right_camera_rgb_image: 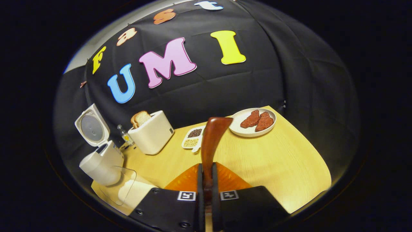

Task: Close the left gripper, press the button to open the rice cooker; take a wooden spoon from the chopstick holder with the right hand, scoop a spoonful of rice and pour it into the rice cooker, then put the wooden spoon back into the chopstick holder.

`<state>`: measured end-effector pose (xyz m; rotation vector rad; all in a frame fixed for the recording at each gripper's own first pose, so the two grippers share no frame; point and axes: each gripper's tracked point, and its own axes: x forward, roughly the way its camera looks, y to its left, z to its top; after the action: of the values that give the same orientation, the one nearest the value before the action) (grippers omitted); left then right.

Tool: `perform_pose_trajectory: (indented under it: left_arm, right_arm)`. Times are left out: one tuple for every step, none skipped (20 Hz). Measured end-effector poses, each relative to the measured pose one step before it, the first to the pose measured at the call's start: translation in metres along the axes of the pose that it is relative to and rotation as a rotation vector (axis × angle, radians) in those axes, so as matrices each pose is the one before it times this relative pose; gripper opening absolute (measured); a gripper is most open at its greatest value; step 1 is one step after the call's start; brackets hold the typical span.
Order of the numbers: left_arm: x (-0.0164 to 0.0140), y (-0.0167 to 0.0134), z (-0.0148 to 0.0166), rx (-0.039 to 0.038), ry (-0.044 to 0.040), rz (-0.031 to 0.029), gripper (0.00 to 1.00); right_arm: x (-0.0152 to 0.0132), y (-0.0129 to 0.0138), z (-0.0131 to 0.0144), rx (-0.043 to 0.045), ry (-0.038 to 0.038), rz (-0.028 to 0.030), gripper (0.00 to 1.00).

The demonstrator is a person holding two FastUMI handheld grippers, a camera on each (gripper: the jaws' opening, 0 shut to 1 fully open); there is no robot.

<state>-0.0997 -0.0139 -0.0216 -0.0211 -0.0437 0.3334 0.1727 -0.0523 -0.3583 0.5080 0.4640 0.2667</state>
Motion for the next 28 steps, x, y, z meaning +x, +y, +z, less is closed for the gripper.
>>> perform_pose_trajectory:
  left_arm:
    - [-0.00128,0.00243,0.00153,0.00611,-0.00264,0.00197,0.96]
    - [-0.00125,0.00123,0.0011,0.00622,-0.00354,-0.00152,0.96]
    - [-0.00044,0.00172,0.00142,0.00585,-0.00363,-0.00165,0.96]
    - [0.00077,0.00142,-0.00004,0.0039,-0.00066,-0.0035,0.96]
    - [0.00086,0.00114,-0.00024,0.00307,0.003,-0.00299,0.96]
    - [0.00301,0.00095,-0.00169,0.00114,0.00106,-0.00234,0.96]
    - [0.00251,0.00069,0.00107,-0.0007,0.00118,-0.00478,0.96]
    - [0.00255,0.00042,-0.00056,-0.00001,0.00004,-0.00507,0.96]
    - [0.0022,0.00091,0.00024,0.00231,-0.00127,-0.00638,0.96]
    - [0.00218,0.00132,-0.00015,0.00432,-0.00034,-0.00817,0.96]
    - [0.0024,0.00121,0.0004,0.0067,-0.00034,-0.0088,0.96]
    - [0.00273,0.0013,-0.00074,0.00659,-0.00122,-0.00829,0.96]
    - [0.00238,0.00102,0.00087,0.00785,-0.00139,-0.01324,0.96]
    - [0.00327,-0.00018,-0.00026,0.0098,-0.00157,-0.01335,0.96]
    - [0.00321,0.0013,0.00046,0.01011,-0.00103,-0.01197,0.96]
    - [0.00367,0.00164,-0.0003,0.00844,-0.00291,-0.01151,0.96]
    - [0.00251,0.00048,0.00092,0.00473,-0.00068,-0.01423,0.96]
    - [0.00356,-0.00151,-0.00224,0.0029,-0.00008,-0.01348,0.96]
    - [0.00323,0.00158,-0.00046,0.00352,0.00035,-0.01171,0.96]
    - [0.00222,0.00265,-0.00096,0.00164,0.00023,-0.00907,0.96]
    - [0.0025,0.00223,-0.00089,-0.00327,0.00118,-0.00952,0.96]
    - [0.00202,-0.00045,-0.00122,-0.00487,0.0028,-0.01099,0.96]
    - [0.00216,0.00262,-0.00131,-0.00376,0.00299,-0.00682,0.96]
    - [0.00112,0.00388,-0.00218,-0.00456,0.00246,-0.00873,0.96]
    - [0.00161,0.00196,-0.0013,-0.00415,0.00174,-0.00776,0.96]
    - [0.00168,0.00307,-0.00208,-0.00254,0.00251,-0.00677,0.96]
    - [0.00138,0.00288,-0.001,-0.00172,0.00181,-0.00527,0.96]
    - [0.00287,0.00201,-0.00277,-0.00341,0.00478,-0.00823,0.96]
  right_arm:
    - [-0.00074,-0.00137,0.00165,0.0181,-0.01266,0.0025,0.12]
    - [-0.00629,0.00311,0.00783,0.00621,-0.02788,0.00084,0.11]
    - [-0.00599,0.00383,0.00945,0.00086,-0.03443,0.00546,0.11]
    - [-0.00451,0.00223,0.01015,0.00033,-0.02712,0.00234,0.11]
    - [-0.00487,0.00251,0.00729,0.00017,-0.0178,0.0016,0.1]
    - [-0.00427,0.00216,0.00799,-0.00273,-0.01657,0.00058,0.1]
    - [-0.00386,0.00232,0.0089,-0.01047,-0.01984,-0.00504,0.1]
    - [-0.00494,0.0015,0.00954,-0.01473,-0.01891,-0.00784,0.1]
    - [-0.00482,0.00372,0.01153,-0.01636,-0.02162,-0.00376,0.11]
    - [-0.00545,0.00567,0.01099,-0.01252,-0.01992,0.00275,0.11]
    - [-0.00728,0.00866,0.0121,-0.00384,-0.0228,0.00373,0.11]
    - [-0.00543,0.00929,0.01044,-0.00304,-0.01413,0.0086,0.11]
    - [-0.0059,0.01013,0.00698,-0.0051,-0.00904,0.00963,0.11]
    - [-0.00558,0.01112,0.0088,-0.0015,-0.01396,0.00824,0.1]
    - [-0.00391,0.01554,0.00749,0.0019,-0.0133,0.01298,0.11]
    - [-0.00464,0.01658,0.00488,0.00785,-0.00668,0.01855,0.11]
    - [-0.00331,0.01801,-0.00059,0.0081,0.00076,0.023,0.1]
    - [-0.0017,0.01715,-0.00308,0.0008,0.00904,0.01693,0.1]
    - [-0.00056,0.01358,-0.00442,-0.01024,0.00873,0.00953,0.11]
    - [0.00063,0.01258,-0.00624,-0.01315,0.00901,0.00408,0.1]
    - [0.00004,0.01409,-0.00708,-0.00749,0.00786,0.00725,0.1]
    - [0.00202,0.01526,-0.00858,-0.00241,0.01074,0.01364,0.11]
    - [0.00262,0.01439,-0.01094,0.00017,0.01173,0.011,0.11]
    - [0.0033,0.0122,-0.01149,-0.0083,0.01243,0.00824,0.1]
    - [0.00508,0.00928,-0.01219,-0.02277,0.01437,0.002,0.1]
    - [0.00526,0.00685,-0.01262,-0.03433,0.01561,-0.00892,0.1]
    - [0.00517,0.00364,-0.0138,-0.03241,0.02247,-0.01509,0.11]
    - [0.00602,0.00494,-0.01209,-0.02708,0.01587,-0.00993,0.11]
